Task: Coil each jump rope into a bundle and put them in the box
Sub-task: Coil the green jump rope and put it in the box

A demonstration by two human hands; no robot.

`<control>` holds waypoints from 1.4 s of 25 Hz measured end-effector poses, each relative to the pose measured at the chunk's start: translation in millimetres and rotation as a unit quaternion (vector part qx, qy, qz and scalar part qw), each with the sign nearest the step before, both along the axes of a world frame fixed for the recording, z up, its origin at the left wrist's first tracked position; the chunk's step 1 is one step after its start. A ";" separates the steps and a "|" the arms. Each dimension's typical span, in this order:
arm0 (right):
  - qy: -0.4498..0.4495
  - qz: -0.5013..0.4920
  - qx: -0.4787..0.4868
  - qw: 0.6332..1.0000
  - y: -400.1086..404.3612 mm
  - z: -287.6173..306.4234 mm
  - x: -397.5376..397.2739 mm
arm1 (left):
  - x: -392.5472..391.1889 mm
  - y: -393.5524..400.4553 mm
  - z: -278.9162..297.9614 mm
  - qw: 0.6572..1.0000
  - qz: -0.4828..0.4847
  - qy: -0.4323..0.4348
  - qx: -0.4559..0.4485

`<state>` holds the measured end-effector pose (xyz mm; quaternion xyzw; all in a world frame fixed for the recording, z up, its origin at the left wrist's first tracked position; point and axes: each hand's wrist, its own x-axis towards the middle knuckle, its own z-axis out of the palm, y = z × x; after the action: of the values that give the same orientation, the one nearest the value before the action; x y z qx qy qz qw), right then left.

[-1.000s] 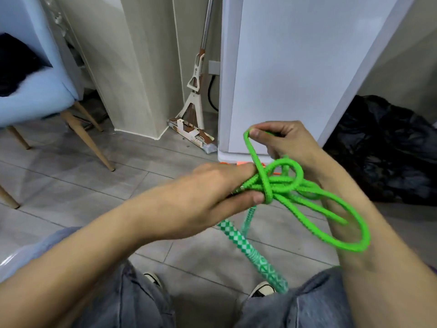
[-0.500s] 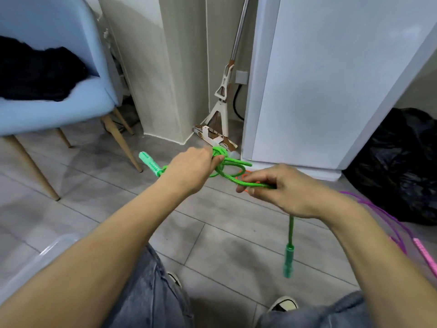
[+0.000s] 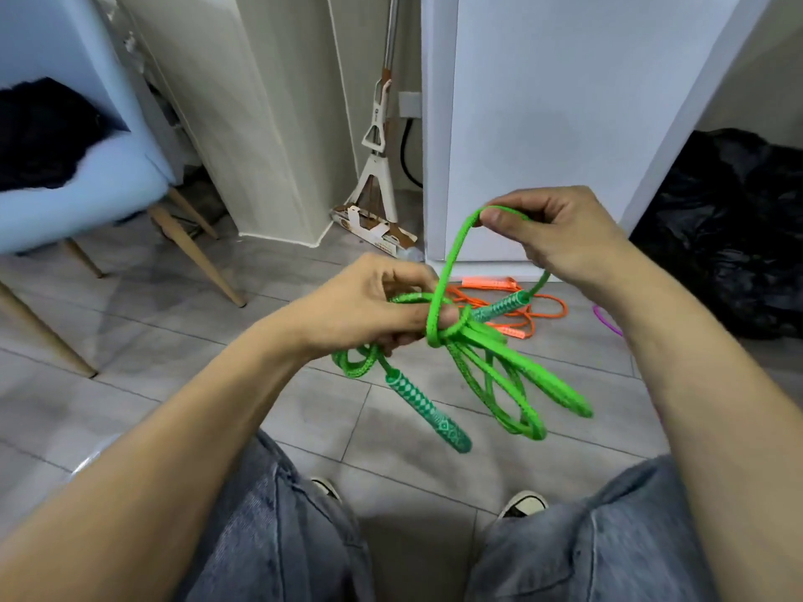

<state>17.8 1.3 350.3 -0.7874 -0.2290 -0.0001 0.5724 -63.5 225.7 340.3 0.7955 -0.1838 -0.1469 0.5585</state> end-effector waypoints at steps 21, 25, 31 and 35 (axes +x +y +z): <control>0.136 0.193 -0.150 0.960 50.0 -25.7 -36.5 | 33.4 37.6 -25.3 0.914 0.296 -0.218 0.173; -0.062 0.086 -0.184 0.977 27.5 -4.6 -25.1 | 30.3 39.6 -20.6 0.914 0.140 -0.194 0.329; -0.030 0.053 0.016 0.998 17.4 -1.1 -14.7 | 5.4 12.0 -6.8 0.995 -0.056 0.076 -0.018; 0.096 0.091 0.119 0.984 24.9 -18.8 -4.5 | 3.3 3.1 -0.6 0.944 -0.084 0.130 -0.291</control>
<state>13.3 26.3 331.5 -0.6857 -0.2420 0.1008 0.6790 -60.2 228.9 339.7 0.5537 -0.2100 -0.2357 0.7705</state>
